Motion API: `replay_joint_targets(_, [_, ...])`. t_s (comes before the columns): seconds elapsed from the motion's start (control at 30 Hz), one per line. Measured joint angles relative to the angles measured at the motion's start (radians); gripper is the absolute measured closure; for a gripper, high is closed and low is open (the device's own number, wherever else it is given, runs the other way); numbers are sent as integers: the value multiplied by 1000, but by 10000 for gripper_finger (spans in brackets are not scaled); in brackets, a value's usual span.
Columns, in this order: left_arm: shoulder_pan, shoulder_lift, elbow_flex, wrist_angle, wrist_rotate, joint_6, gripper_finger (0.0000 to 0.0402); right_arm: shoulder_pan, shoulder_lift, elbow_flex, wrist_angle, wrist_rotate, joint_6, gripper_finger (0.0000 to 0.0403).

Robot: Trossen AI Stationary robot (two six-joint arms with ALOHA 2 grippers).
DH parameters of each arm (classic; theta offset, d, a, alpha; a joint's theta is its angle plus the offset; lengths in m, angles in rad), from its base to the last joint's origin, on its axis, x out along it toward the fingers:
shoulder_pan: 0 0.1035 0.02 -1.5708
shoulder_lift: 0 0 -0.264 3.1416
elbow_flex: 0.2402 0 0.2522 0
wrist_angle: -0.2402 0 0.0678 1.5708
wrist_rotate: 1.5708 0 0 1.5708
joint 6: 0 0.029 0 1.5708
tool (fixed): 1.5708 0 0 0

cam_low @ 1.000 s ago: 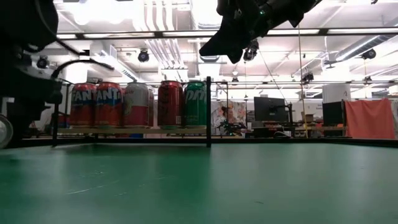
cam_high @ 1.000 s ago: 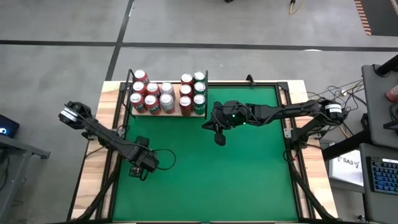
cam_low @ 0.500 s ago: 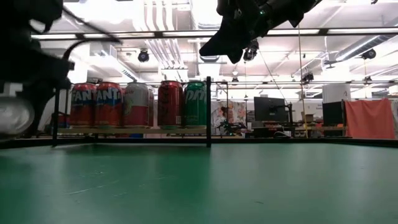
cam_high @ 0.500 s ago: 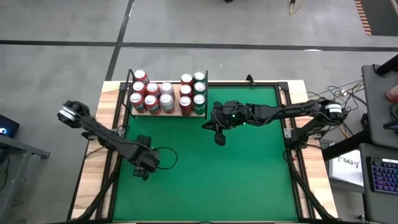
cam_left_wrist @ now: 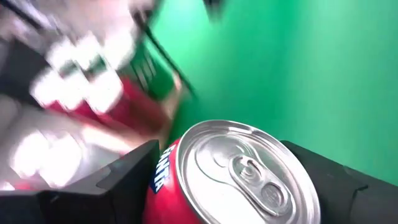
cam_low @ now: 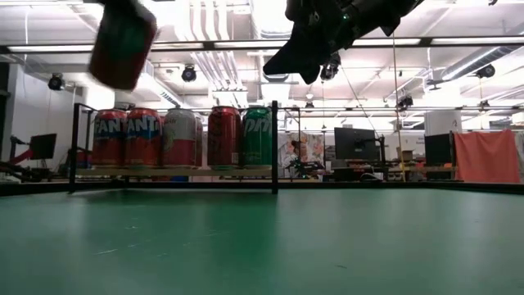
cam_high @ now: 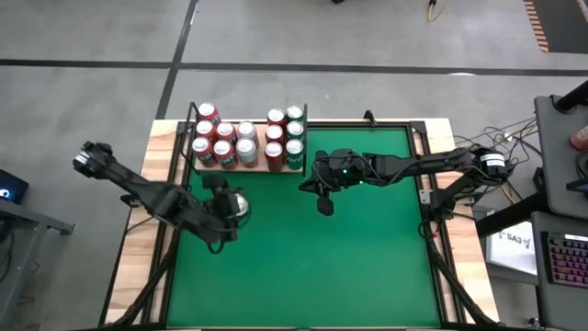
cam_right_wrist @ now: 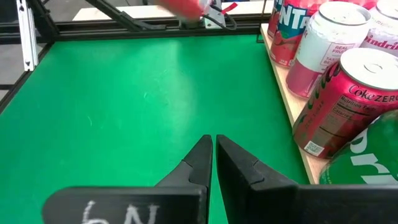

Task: Place canned beverage on shelf
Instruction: Put the red soda can on the shelf aligned with the other red soda can

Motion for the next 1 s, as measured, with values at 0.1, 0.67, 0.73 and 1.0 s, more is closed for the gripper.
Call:
replay_joint_targets(0.1, [1,-40,48,90,-70,122,108,0,0,0,1,0,-2,390])
replay_joint_targets(0.67, [519,-179,74,537,251,707,109,-3,-2,43,-1,-1,-54,390])
replay_joint_targets(0.73, [651,-172,72,562,386,708,109,-3,-2,49,-1,0,-64,390])
replay_joint_targets(1.0, [1083,-79,70,783,902,624,109,-41,-2,113,-41,0,-104,390])
